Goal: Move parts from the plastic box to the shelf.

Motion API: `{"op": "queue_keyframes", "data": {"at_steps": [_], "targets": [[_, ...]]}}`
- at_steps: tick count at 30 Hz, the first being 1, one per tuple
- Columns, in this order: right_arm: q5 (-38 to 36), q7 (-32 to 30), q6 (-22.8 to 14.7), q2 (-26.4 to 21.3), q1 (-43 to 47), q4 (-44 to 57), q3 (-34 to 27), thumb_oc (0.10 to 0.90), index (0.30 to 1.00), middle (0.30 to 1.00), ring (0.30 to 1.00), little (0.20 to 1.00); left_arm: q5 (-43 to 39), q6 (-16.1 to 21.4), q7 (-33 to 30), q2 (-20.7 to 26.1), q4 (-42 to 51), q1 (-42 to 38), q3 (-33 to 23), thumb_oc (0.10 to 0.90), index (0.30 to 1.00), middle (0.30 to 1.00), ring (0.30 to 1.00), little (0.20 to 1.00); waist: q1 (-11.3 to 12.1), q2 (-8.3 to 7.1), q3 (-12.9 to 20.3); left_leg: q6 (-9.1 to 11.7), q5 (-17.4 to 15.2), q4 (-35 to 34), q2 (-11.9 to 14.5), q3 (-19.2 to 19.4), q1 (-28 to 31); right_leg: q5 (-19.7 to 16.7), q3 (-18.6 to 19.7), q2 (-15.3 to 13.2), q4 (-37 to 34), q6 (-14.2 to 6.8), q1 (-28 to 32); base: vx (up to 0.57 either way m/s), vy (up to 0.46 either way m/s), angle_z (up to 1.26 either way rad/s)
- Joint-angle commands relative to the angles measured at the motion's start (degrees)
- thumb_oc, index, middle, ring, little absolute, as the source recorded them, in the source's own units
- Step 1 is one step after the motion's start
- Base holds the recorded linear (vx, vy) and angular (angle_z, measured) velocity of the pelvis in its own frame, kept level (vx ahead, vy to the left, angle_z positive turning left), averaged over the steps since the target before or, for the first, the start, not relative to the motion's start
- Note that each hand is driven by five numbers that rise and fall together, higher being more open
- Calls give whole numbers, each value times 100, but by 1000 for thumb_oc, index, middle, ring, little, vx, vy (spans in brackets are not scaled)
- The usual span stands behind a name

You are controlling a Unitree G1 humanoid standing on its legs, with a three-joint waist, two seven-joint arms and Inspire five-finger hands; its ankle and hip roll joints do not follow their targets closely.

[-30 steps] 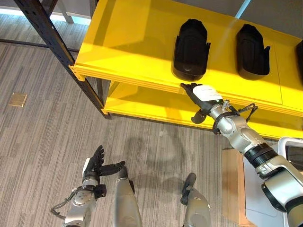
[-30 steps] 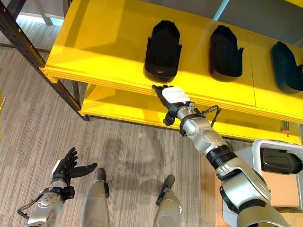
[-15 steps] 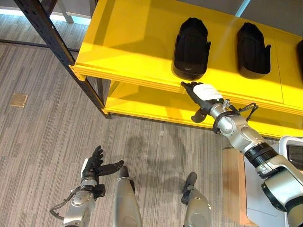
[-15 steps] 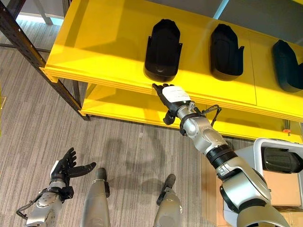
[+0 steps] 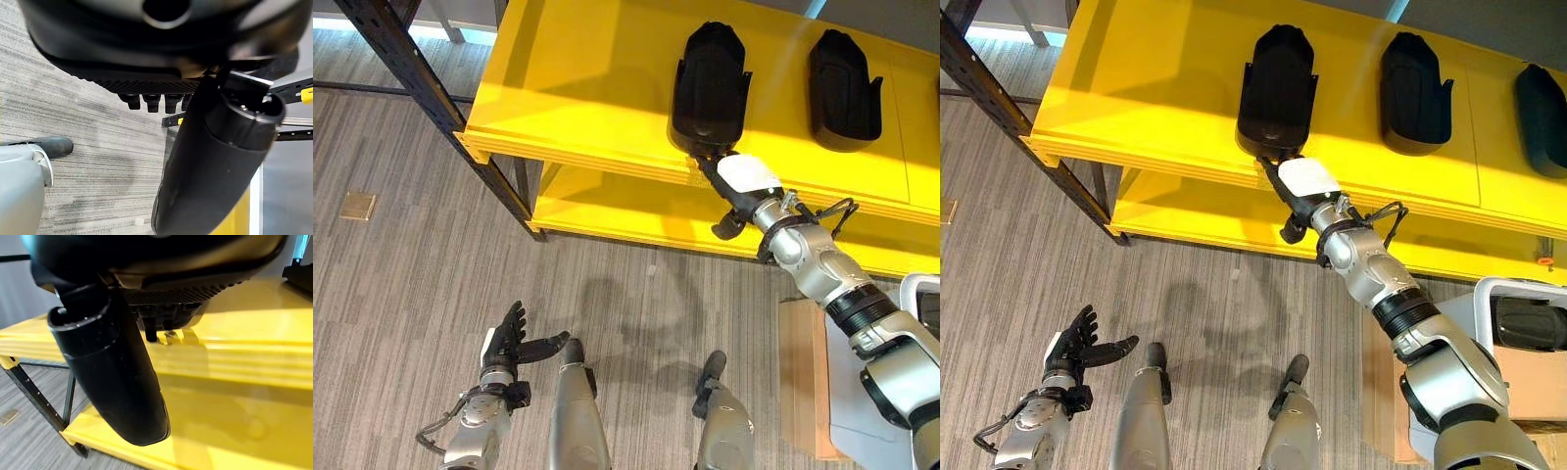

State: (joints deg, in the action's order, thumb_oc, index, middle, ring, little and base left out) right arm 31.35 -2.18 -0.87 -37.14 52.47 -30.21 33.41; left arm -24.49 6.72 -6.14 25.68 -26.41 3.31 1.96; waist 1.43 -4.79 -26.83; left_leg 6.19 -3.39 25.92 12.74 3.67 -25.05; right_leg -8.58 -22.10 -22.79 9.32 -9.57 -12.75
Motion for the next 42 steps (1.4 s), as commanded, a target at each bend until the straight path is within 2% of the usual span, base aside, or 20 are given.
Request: {"op": "queue_keyframes", "data": {"at_steps": [1, 42], "targets": [[-102, -296, 198, -284, 1019, -365, -139, 900, 1000, 1000, 1000, 1000, -115, 523, -72, 185, 608, 191, -181, 900, 1000, 1000, 1000, 1000, 214, 69, 136, -412, -198, -806, -312, 305, 771, -183, 357, -197, 1518, -146, -392, 0, 0, 0], [-186, -380, 268, -589, 1502, -576, -55, 900, 1000, 1000, 1000, 1000, -299, 585, -101, 248, 614, 229, -301, 900, 1000, 1000, 1000, 1000, 210, 206, 13, -431, -252, -531, -333, 286, 461, -65, 477, -200, 1762, -80, -749, 2, -1, 1]]}}
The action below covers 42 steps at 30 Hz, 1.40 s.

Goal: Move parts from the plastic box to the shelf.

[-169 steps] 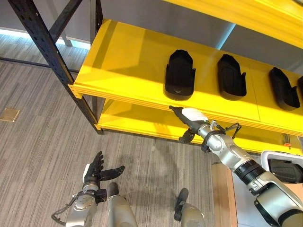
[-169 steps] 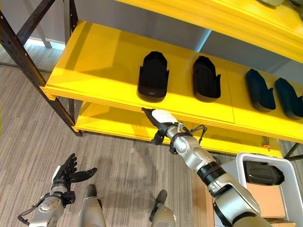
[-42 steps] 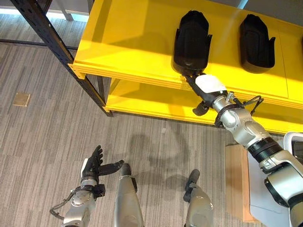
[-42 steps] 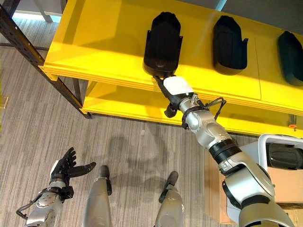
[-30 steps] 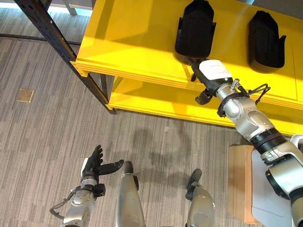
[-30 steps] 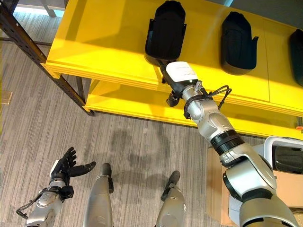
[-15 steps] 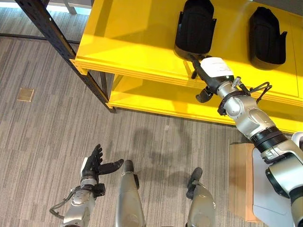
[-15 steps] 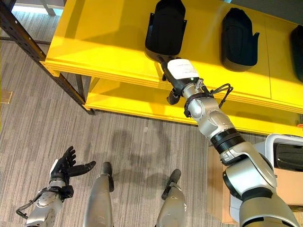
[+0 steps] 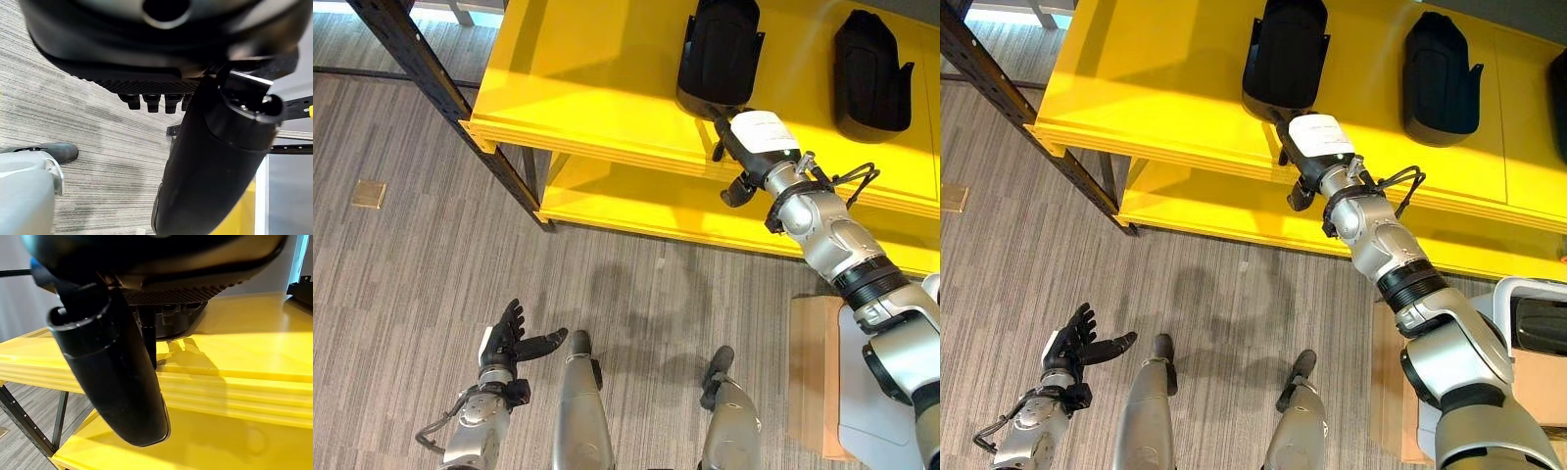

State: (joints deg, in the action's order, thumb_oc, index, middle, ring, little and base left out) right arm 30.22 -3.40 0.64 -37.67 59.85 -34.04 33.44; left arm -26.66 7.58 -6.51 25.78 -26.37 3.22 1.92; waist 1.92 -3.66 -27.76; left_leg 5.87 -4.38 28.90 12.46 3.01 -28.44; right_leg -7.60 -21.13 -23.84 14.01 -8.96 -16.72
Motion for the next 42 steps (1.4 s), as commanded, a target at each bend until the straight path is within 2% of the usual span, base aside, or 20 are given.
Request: {"op": "queue_keyframes", "data": {"at_steps": [1, 7, 10, 15, 17, 18, 19, 20, 21, 27, 31, 35, 37, 38, 41, 42], "targets": [[-73, -259, 118, -536, 764, -193, -57, 900, 1000, 1000, 1000, 1000, -82, 499, -64, 238, 609, 238, -298, 900, 1000, 1000, 1000, 1000, 161, 93, 106, -398, -152, -828, -305, 352, 800, -164, 380, -96, 1293, -141, -352, 0, 0, 0], [-160, -263, 114, -566, 660, -25, -153, 900, 1000, 1000, 1000, 1000, -79, 485, -82, 215, 551, 217, -324, 900, 1000, 1000, 1000, 1000, 138, 90, 81, -403, -162, -780, -317, 348, 757, -157, 399, -93, 1339, -136, -391, 0, 0, 0], [-222, -262, 83, -610, 305, 471, -403, 900, 1000, 1000, 1000, 1000, -61, 454, -99, 179, 570, 205, -348, 900, 1000, 1000, 1000, 1000, 98, 80, 74, -413, -173, -775, -314, 350, 757, -165, 408, -90, 1347, -137, -391, 0, 0, 0], [-343, -282, -42, -517, -980, 1721, -1212, 900, 1000, 1000, 1000, 1000, 57, 391, -207, 32, 602, 177, -427, 900, 1000, 1000, 1000, 1000, -57, 35, 95, -432, -207, -782, -298, 354, 797, -186, 440, -65, 1357, -157, -393, 0, 0, 0], [-530, -254, -171, -239, -2077, 2608, -1845, 900, 1000, 1000, 1000, 1000, 146, 349, -276, -89, 604, 170, -479, 900, 1000, 1000, 1000, 1000, -164, -19, 116, -430, -230, -783, -280, 357, 828, -182, 462, -41, 1361, -172, -380, 0, 0, 0], [-523, -235, -160, -239, -2135, 2655, -1887, 900, 1000, 1000, 1000, 1000, 147, 348, -277, -74, 607, 179, -462, 900, 1000, 1000, 1000, 1000, -146, -25, 128, -430, -230, -784, -282, 356, 829, -181, 460, -42, 1360, -172, -379, 0, 0, 0], [-625, -181, -274, -43, -2792, 3126, -2171, 900, 1000, 1000, 1000, 1000, 212, 307, -308, -164, 603, 184, -519, 900, 1000, 1000, 1000, 1000, -227, -67, 142, -428, -239, -764, -256, 355, 841, -184, 463, -31, 1367, -180, -356, 0, 0, 0], [-620, -159, -262, -41, -2851, 3174, -2213, 900, 1000, 1000, 1000, 1000, 212, 307, -309, -150, 606, 192, -499, 900, 1000, 1000, 1000, 1000, -208, -71, 156, -428, -239, -765, -257, 353, 841, -183, 460, -32, 1365, -180, -353, 0, 0, 0], [-713, -104, -383, 98, -3356, 3517, -2385, 900, 1000, 1000, 1000, 1000, 270, 274, -312, -212, 596, 200, -534, 900, 1000, 1000, 1000, 1000, -273, -108, 188, -422, -242, -778, -235, 345, 871, -186, 468, -16, 1366, -195, -329, 2, -9, -7], [-940, 9, -658, 380, -4501, 4390, -2928, 900, 1000, 1000, 1000, 1000, 350, 247, -330, -320, 630, 279, -571, 900, 1000, 1000, 1000, 1000, -409, -249, 317, -384, -248, -832, -151, 360, 1035, -110, 462, 56, 1299, -201, -174, 1, -16, -12], [-1043, -97, -789, 468, -4878, 4729, -3225, 900, 1000, 1000, 1000, 1000, 360, 258, -362, -350, 636, 313, -597, 900, 1000, 1000, 1000, 1000, -462, -326, 416, -354, -227, -928, -98, 397, 1207, -93, 479, 102, 1192, -220, -16, 20, -15, -15], [-1570, -191, -1195, 777, -5697, 5308, -3701, 900, 1000, 1000, 1000, 1000, 406, 299, -422, -444, 499, 394, -575, 900, 1000, 1000, 1000, 1000, -635, -422, 724, -295, -129, -1292, -13, 522, 1642, -75, 493, 244, 830, -258, 351, 56, -18, -4], [-1678, -175, -1279, 805, -5999, 5462, -3830, 900, 1000, 1000, 1000, 1000, 420, 296, -394, -468, 456, 455, -541, 900, 1000, 1000, 1000, 1000, -670, -432, 809, -279, -94, -1423, -10, 561, 1786, -61, 487, 296, 706, -265, 472, 62, -13, -9], [-1934, -200, -1450, 930, -6521, 5522, -3979, 900, 1000, 1000, 1000, 1000, 422, 343, -338, -499, 386, 538, -459, 900, 1000, 1000, 1000, 1000, -784, -435, 1004, -239, -19, -1608, 32, 658, 1999, -23, 498, 371, 515, -276, 639, 109, -26, -11], [-2566, 35, -1652, 1071, -7258, 5508, -4066, 900, 1000, 1000, 1000, 1000, 433, 406, -199, -545, 315, 681, -330, 900, 1000, 1000, 1000, 1000, -947, -375, 1405, -132, 159, -2076, 98, 880, 2427, 58, 517, 514, 40, -288, 973, 100, -23, -27], [-2572, 40, -1652, 1071, -7271, 5515, -4073, 900, 1000, 1000, 1000, 1000, 432, 408, -198, -543, 316, 688, -324, 900, 1000, 1000, 1000, 1000, -942, -377, 1417, -135, 197, -2114, 90, 887, 2434, 30, 514, 516, 6, -280, 976, 69, -14, -35]]}}
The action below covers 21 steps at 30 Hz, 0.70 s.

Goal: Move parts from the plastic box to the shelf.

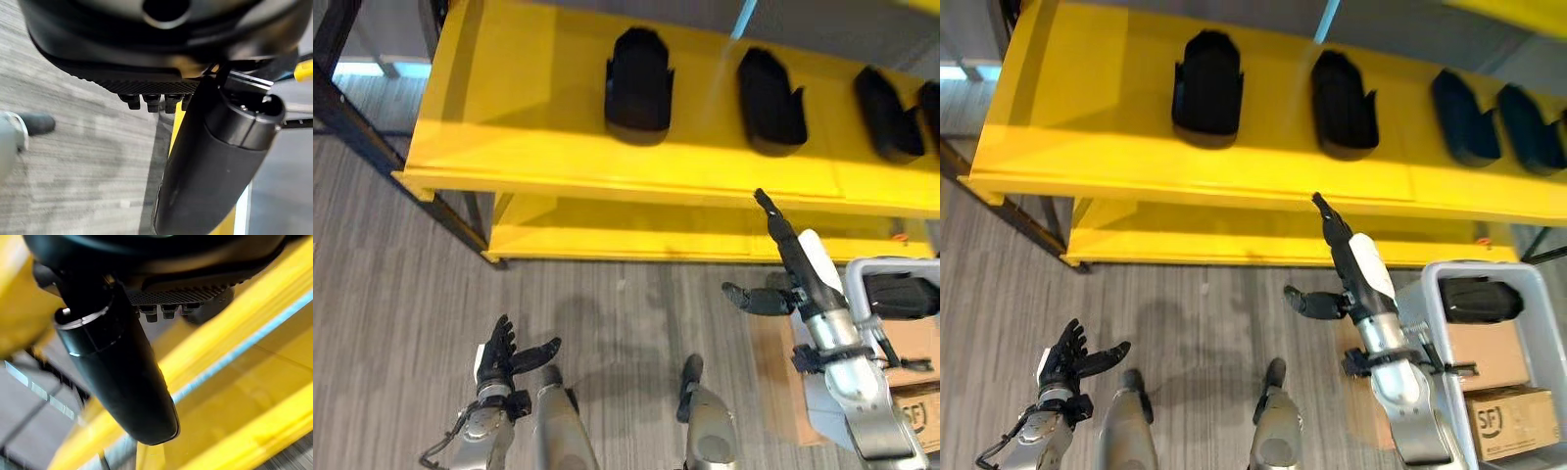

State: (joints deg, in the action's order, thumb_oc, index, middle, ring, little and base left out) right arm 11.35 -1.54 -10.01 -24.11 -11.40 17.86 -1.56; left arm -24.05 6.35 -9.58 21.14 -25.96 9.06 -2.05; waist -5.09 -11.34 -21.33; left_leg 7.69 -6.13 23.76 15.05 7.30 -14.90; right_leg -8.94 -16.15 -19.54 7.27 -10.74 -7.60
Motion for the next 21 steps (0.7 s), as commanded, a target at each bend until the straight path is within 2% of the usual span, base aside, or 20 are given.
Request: {"op": "queue_keyframes", "data": {"at_steps": [1, 2, 3, 4, 5, 6, 8, 9, 13, 15, 16, 17, 18, 19, 20, 21], "targets": [[-846, -79, -629, -269, -297, 251, -569, 900, 1000, 1000, 1000, 1000, 157, 553, 158, -107, 249, 115, 113, 900, 1000, 1000, 1000, 1000, -291, 424, 885, -272, 403, -1690, -138, 529, 1208, 208, 43, 129, 589, -117, 159, 80, -19, -31], [-1377, 102, -695, -62, -702, 82, -610, 900, 1000, 1000, 1000, 1000, 136, 626, 252, -195, 231, 175, 201, 900, 1000, 1000, 1000, 1000, -394, 510, 1141, -197, 552, -1969, -52, 691, 1474, 289, 112, 245, 321, -111, 343, 80, -19, -30], [-1381, 105, -695, -61, -710, 86, -614, 900, 1000, 1000, 1000, 1000, 135, 628, 253, -193, 230, 177, 205, 900, 1000, 1000, 1000, 1000, -386, 509, 1154, -199, 581, -1996, -56, 700, 1474, 266, 116, 248, 298, -105, 336, 95, -53, -53], [-1759, 261, -668, 57, -914, -221, -499, 900, 1000, 1000, 1000, 1000, 98, 681, 360, -254, 274, 264, 278, 900, 1000, 1000, 1000, 1000, -480, 597, 1352, -128, 663, -2196, 49, 899, 1764, 389, 222, 361, 112, -109, 519, 35, -45, -55], [-1764, 265, -668, 57, -917, -219, -502, 900, 1000, 1000, 1000, 1000, 97, 682, 361, -252, 274, 266, 279, 900, 1000, 1000, 1000, 1000, -471, 596, 1361, -129, 688, -2218, 47, 910, 1764, 367, 229, 365, 92, -102, 511, 37, -69, -68], [-2126, 353, -680, 204, -994, -402, -453, 900, 1000, 1000, 1000, 1000, 79, 691, 380, -297, 272, 287, 331, 900, 1000, 1000, 1000, 1000, -516, 641, 1440, -95, 759, -2334, 104, 1016, 1890, 402, 321, 439, 22, -97, 554, -19, -63, -68], [-2210, 360, -725, 208, -1127, -501, -454, 900, 1000, 1000, 1000, 1000, 15, 745, 442, -369, 252, 300, 393, 900, 1000, 1000, 1000, 1000, -604, 767, 1602, -15, 868, -2466, 244, 1180, 2063, 517, 468, 573, 1, -72, 571, -2, -85, -65], [-2493, 398, -764, 297, -1117, -642, -414, 900, 1000, 1000, 1000, 1000, 25, 787, 466, -416, 245, 283, 457, 900, 1000, 1000, 1000, 1000, -686, 816, 1633, 7, 882, -2487, 311, 1265, 2187, 612, 508, 630, 27, -65, 611, 6, -88, -54], [-2886, 503, -854, 332, -1368, -756, -480, 900, 1000, 1000, 1000, 1000, -38, 876, 545, -518, 316, 171, 742, 900, 1000, 1000, 1000, 1000, -851, 1018, 1762, 153, 1131, -2590, 636, 1371, 2310, 901, 554, 916, 226, 105, 612, -53, -180, -38], [-3010, 523, -942, 249, -1504, -705, -524, 900, 1000, 1000, 1000, 1000, -148, 935, 588, -594, 444, 34, 936, 900, 1000, 1000, 1000, 1000, -956, 1159, 1706, 301, 1437, -2049, 972, 1298, 2051, 1125, 581, 1234, 247, 350, 688, -128, -268, -6], [-3012, 524, -941, 249, -1504, -703, -526, 900, 1000, 1000, 1000, 1000, -148, 934, 588, -594, 445, 32, 936, 900, 1000, 1000, 1000, 1000, -957, 1174, 1717, 304, 1450, -2045, 990, 1289, 2023, 1104, 574, 1253, 229, 362, 674, -79, -277, -13], [-3064, 495, -959, 176, -1567, -733, -502, 900, 1000, 1000, 1000, 1000, -249, 947, 578, -644, 531, -30, 1012, 900, 1000, 1000, 1000, 1000, -960, 1212, 1624, 361, 1785, -1463, 1209, 1088, 1873, 1152, 627, 1504, 91, 560, 857, -41, -191, -16], [-3064, 495, -959, 176, -1567, -733, -502, 900, 1000, 1000, 1000, 1000, -249, 947, 578, -644, 531, -31, 1012, 900, 1000, 1000, 1000, 1000, -962, 1213, 1624, 362, 1784, -1460, 1211, 1085, 1871, 1151, 625, 1506, 90, 561, 858, -108, -359, -41], [-2951, 432, -967, 92, -1603, -738, -496, 900, 1000, 1000, 1000, 1000, -280, 932, 591, -690, 531, -164, 1112, 900, 1000, 1000, 1000, 1000, -873, 1153, 1475, 260, 2068, -814, 1219, 738, 1580, 1152, 641, 1636, -57, 737, 1035, -76, -174, -43], [-2950, 431, -966, 94, -1599, -738, -496, 900, 1000, 1000, 1000, 1000, -280, 931, 591, -688, 531, -169, 1111, 900, 1000, 1000, 1000, 1000, -880, 1157, 1484, 253, 2076, -810, 1221, 726, 1552, 1133, 631, 1639, -72, 740, 1024, -114, -227, -54], [-3000, 412, -920, 98, -1629, -836, -498, 900, 1000, 1000, 1000, 1000, -246, 920, 595, -676, 649, -128, 1099, 900, 1000, 1000, 1000, 1000, -812, 1095, 1409, 32, 1741, -662, 761, 394, 1348, 1140, 768, 1622, -166, 753, 1094, -52, -50, -29]]}}
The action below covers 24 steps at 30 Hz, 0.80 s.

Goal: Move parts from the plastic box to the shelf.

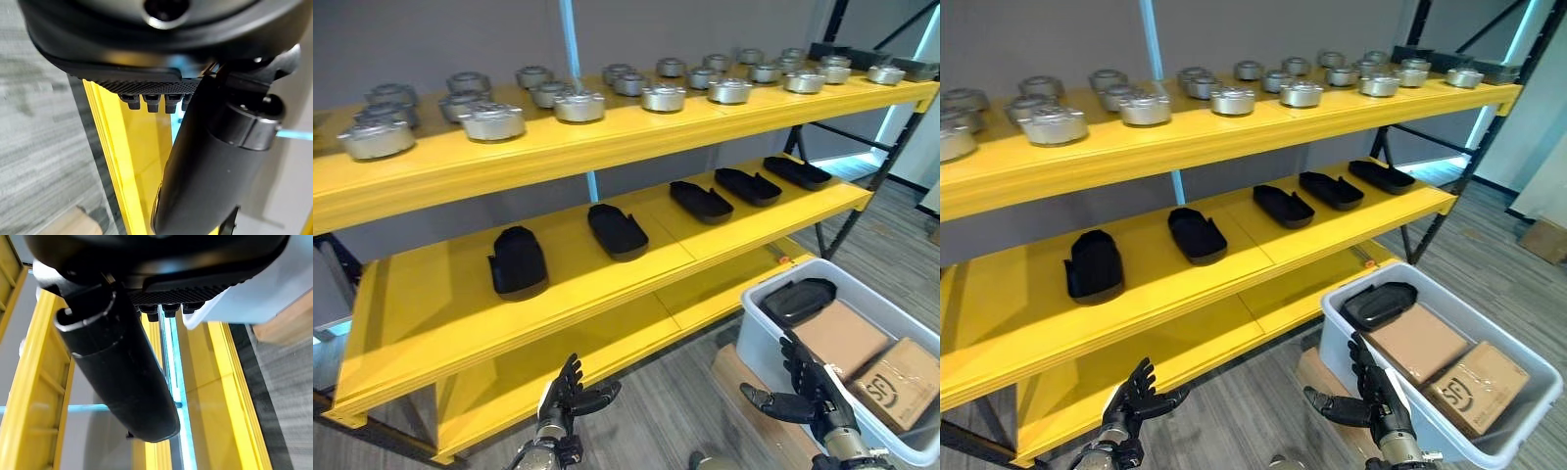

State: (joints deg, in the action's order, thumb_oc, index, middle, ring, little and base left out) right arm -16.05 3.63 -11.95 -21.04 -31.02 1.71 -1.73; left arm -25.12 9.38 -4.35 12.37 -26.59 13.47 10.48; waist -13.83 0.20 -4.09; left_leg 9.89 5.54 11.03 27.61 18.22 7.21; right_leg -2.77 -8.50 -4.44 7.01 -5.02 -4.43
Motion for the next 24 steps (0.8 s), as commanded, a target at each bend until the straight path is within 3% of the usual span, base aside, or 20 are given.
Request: {"op": "queue_keyframes", "data": {"at_steps": [1, 3, 4, 7, 8, 9, 16, 24], "targets": [[-257, -110, -713, -203, 355, 699, -489, 900, 1000, 1000, 1000, 1000, -153, 623, 75, 201, 752, -543, -187, 900, 1000, 1000, 1000, 1000, 108, -92, -316, -281, 403, 519, -808, -844, -994, 464, 102, 80, -215, 151, 775, -46, -45, -29], [-256, -83, -665, -214, 453, 578, -403, 900, 1000, 1000, 1000, 1000, -135, 644, 53, 227, 824, -405, -315, 900, 1000, 1000, 1000, 1000, 277, -173, -398, -435, -69, 112, -1557, -1289, -1214, 336, 452, 59, -325, 80, 758, -11, 40, -50], [-257, -53, -657, -227, 526, 496, -351, 900, 1000, 1000, 1000, 1000, -127, 669, 43, 238, 849, -352, -402, 900, 1000, 1000, 1000, 1000, 371, -187, -459, -425, 30, -135, -1795, -1562, -1363, 260, 623, 99, -379, 40, 754, 18, 73, -102], [-224, -19, -641, -329, 756, 406, -237, 900, 1000, 1000, 1000, 1000, -154, 710, 52, 276, 975, -240, -533, 900, 1000, 1000, 1000, 1000, 561, -182, -570, -423, 152, -440, -2147, -2084, -1529, 173, 1031, 197, -325, 25, 680, 25, 70, -172], [-339, 148, -620, -265, 850, 354, -143, 900, 1000, 1000, 1000, 1000, -211, 738, 83, 192, 975, -108, -644, 900, 1000, 1000, 1000, 1000, 498, -160, -551, -480, -61, -625, -2083, -1937, -1255, 226, 1281, 295, -227, 11, 573, 32, 101, -84], [-340, 149, -619, -267, 849, 355, -143, 900, 1000, 1000, 1000, 1000, -212, 740, 86, 191, 972, -108, -645, 900, 1000, 1000, 1000, 1000, 539, -163, -566, -481, -64, -648, -2072, -1890, -1209, 230, 1325, 300, -217, 11, 582, 79, 140, -22], [-294, 234, -473, -187, 1042, 173, 123, 900, 1000, 1000, 1000, 1000, -231, 786, 90, 191, 761, -219, -594, 900, 1000, 1000, 1000, 1000, 419, -139, -336, -735, -389, -1022, -2219, -1046, -561, 180, 1894, 28, -230, -264, 523, 111, 168, -83], [-386, 107, -456, -99, 1262, 77, 255, 900, 1000, 1000, 1000, 1000, -316, 817, 18, 160, 784, -288, -570, 900, 1000, 1000, 1000, 1000, 385, -152, -293, -913, -689, -882, -2412, -726, -468, 135, 2150, -186, -164, -471, 453, 72, 121, -36]]}}
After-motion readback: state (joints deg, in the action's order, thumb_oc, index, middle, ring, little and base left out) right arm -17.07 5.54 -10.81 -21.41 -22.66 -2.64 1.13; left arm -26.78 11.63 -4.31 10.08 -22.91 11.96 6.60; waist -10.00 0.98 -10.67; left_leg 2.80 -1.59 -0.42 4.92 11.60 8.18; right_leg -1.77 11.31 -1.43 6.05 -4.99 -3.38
